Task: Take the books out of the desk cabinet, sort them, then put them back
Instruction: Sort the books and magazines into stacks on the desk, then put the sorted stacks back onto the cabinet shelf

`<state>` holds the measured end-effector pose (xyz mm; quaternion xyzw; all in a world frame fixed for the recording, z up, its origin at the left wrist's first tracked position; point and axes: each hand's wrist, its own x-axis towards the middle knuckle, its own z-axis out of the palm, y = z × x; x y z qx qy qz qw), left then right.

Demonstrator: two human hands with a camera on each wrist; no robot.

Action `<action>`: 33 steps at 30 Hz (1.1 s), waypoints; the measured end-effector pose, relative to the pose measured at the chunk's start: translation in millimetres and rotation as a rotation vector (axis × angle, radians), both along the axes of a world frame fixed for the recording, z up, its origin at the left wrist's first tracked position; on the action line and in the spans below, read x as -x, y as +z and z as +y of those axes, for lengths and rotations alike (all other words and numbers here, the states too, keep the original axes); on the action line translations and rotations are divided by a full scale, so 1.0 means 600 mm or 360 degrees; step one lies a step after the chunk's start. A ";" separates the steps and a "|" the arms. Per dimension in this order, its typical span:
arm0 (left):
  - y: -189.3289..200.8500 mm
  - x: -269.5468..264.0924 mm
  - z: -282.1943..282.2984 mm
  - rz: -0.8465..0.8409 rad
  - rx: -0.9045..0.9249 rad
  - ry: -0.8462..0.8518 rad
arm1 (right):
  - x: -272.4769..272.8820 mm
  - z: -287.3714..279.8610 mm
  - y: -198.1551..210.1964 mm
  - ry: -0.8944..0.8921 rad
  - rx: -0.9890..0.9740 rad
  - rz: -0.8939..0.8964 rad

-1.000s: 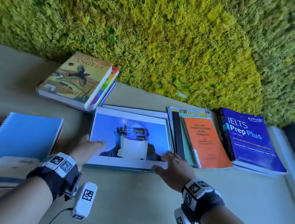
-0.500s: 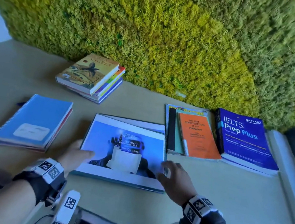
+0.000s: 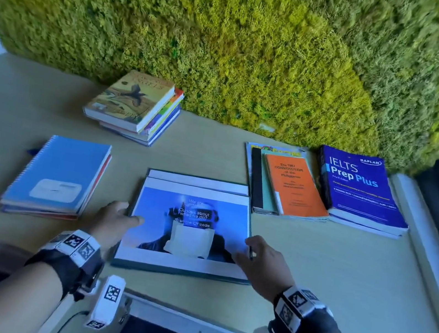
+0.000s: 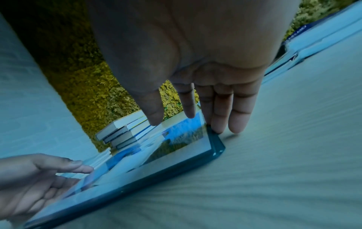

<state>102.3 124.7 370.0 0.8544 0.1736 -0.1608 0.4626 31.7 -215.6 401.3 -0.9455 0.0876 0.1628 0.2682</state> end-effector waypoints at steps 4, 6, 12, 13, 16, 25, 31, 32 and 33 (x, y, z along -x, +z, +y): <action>-0.012 0.022 0.013 0.0114 0.0262 0.0119 | 0.006 0.014 -0.008 -0.0129 0.0121 -0.0053; -0.007 0.035 0.009 0.0108 0.0296 0.0033 | 0.009 0.030 -0.007 -0.0161 0.0193 -0.0046; -0.042 0.052 0.060 0.0048 -0.0062 -0.0389 | 0.067 0.070 -0.001 -0.0025 0.0431 0.0109; -0.027 0.066 0.062 0.0037 -0.0127 -0.0451 | 0.083 0.073 -0.003 -0.0020 0.0453 0.0129; -0.013 0.093 0.062 0.0076 -0.0410 -0.0618 | 0.130 0.087 -0.004 -0.0002 0.0503 0.0200; 0.000 0.152 0.064 0.0153 -0.0244 -0.0706 | 0.179 0.074 -0.004 -0.0061 0.0339 0.0315; 0.006 0.191 0.072 0.0194 0.0295 -0.0492 | 0.208 0.035 -0.025 -0.0708 -0.0666 0.0082; 0.015 0.195 0.067 0.0141 0.0344 -0.0461 | 0.210 0.025 -0.026 -0.0769 -0.0768 0.0105; 0.018 0.196 0.062 0.0038 0.0315 -0.0459 | 0.211 0.016 -0.027 -0.0802 -0.0873 0.0134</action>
